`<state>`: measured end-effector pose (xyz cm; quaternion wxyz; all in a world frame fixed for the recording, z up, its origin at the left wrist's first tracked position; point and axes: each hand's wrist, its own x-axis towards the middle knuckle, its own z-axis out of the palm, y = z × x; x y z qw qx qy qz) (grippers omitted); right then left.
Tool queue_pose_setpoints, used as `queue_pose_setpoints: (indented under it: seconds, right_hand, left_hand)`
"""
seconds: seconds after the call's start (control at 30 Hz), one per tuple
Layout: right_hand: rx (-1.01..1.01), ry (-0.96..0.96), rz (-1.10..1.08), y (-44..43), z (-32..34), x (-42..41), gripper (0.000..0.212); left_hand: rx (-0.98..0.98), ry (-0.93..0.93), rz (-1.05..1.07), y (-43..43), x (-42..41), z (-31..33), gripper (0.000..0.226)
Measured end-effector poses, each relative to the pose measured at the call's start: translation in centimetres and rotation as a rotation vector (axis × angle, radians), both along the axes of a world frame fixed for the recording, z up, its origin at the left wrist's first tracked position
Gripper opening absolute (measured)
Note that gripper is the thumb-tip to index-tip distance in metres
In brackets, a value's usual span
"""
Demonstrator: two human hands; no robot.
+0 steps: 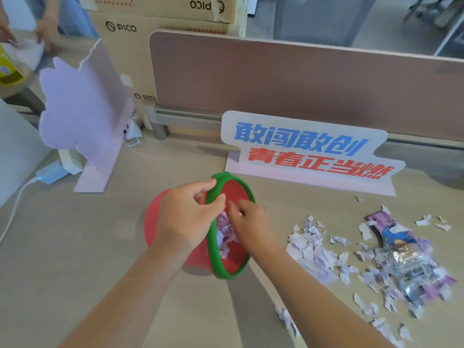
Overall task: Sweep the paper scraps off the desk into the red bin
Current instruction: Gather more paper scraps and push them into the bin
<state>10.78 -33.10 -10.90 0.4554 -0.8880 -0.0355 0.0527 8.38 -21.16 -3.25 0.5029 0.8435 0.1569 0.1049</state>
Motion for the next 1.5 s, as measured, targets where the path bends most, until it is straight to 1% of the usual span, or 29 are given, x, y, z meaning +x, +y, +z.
queue_pose_setpoints:
  seconds: [0.03, 0.1, 0.27, 0.33, 0.4, 0.47, 0.5, 0.6, 0.67, 0.73, 0.83, 1.03, 1.1, 1.23, 1.3, 1.4, 1.5]
  right_hand:
    - [-0.033, -0.033, 0.06, 0.6, 0.2, -0.6, 0.041]
    - [-0.066, -0.066, 0.151, 1.3, -0.1, -1.6, 0.044]
    - [0.062, -0.076, 0.22, 0.4, 0.3, -4.4, 0.05]
    - [0.108, -0.105, 0.107, -1.2, 1.0, -5.5, 0.045]
    - [0.106, -0.199, -0.132, -3.8, 0.9, -7.0, 0.039]
    - [0.003, -0.248, -0.298, -7.1, -0.7, -9.0, 0.041]
    - [-0.091, -0.24, -0.322, -8.7, -1.9, -10.1, 0.044]
    - [-0.432, -0.237, -0.242, -11.9, -5.6, -13.8, 0.055]
    - [-0.581, -0.238, -0.134, -12.2, -7.5, -16.1, 0.066]
    - [-0.717, -0.18, -0.051, -12.0, -8.9, -17.7, 0.075]
    - [-0.808, -0.089, -0.033, -11.9, -10.3, -17.0, 0.083]
    - [-0.857, -0.057, -0.063, -12.4, -9.8, -11.0, 0.084]
    - [-0.848, -0.04, -0.032, -12.8, -10.0, -9.6, 0.082]
    - [-0.764, 0.04, 0.044, -13.4, -10.8, -8.7, 0.07]
    - [-0.712, 0.004, 0.01, -13.6, -10.8, -8.5, 0.057]
    - [-0.683, -0.116, -0.091, -13.5, -10.9, -7.9, 0.034]
    - [-0.699, -0.165, -0.123, -13.5, -11.2, -7.7, 0.029]
  left_hand:
    - [0.006, -0.009, -0.022, -0.2, -0.3, 0.1, 0.032]
    - [0.015, -0.024, -0.057, -0.4, -0.9, 0.2, 0.031]
    - [0.041, -0.032, -0.153, -1.3, -2.0, 0.4, 0.03]
    - [0.068, -0.039, -0.191, -1.9, -2.5, 0.5, 0.03]
    - [0.102, -0.042, -0.228, -2.4, -2.9, 0.5, 0.03]
    - [0.117, -0.047, -0.255, -2.9, -3.3, 0.5, 0.031]
    - [0.116, -0.049, -0.261, -3.0, -3.4, 0.4, 0.032]
    - [0.122, -0.054, -0.278, -3.3, -3.6, 0.2, 0.033]
    - [0.134, -0.055, -0.289, -3.3, -3.7, 0.2, 0.032]
    - [0.138, -0.061, -0.295, -3.4, -3.9, 0.1, 0.033]
    - [0.139, -0.069, -0.301, -3.5, -3.9, -0.2, 0.034]
    - [0.18, -0.074, -0.282, -3.2, -3.6, -0.6, 0.034]
    - [0.19, -0.076, -0.26, -3.1, -3.5, -0.9, 0.034]
    - [0.197, -0.057, -0.205, -3.1, -3.3, -1.2, 0.034]
    - [0.187, -0.052, -0.181, -3.2, -3.3, -1.3, 0.034]
    - [0.174, -0.053, -0.171, -3.3, -3.1, -1.3, 0.034]
    - [0.18, -0.059, -0.158, -3.3, -3.0, -1.2, 0.033]
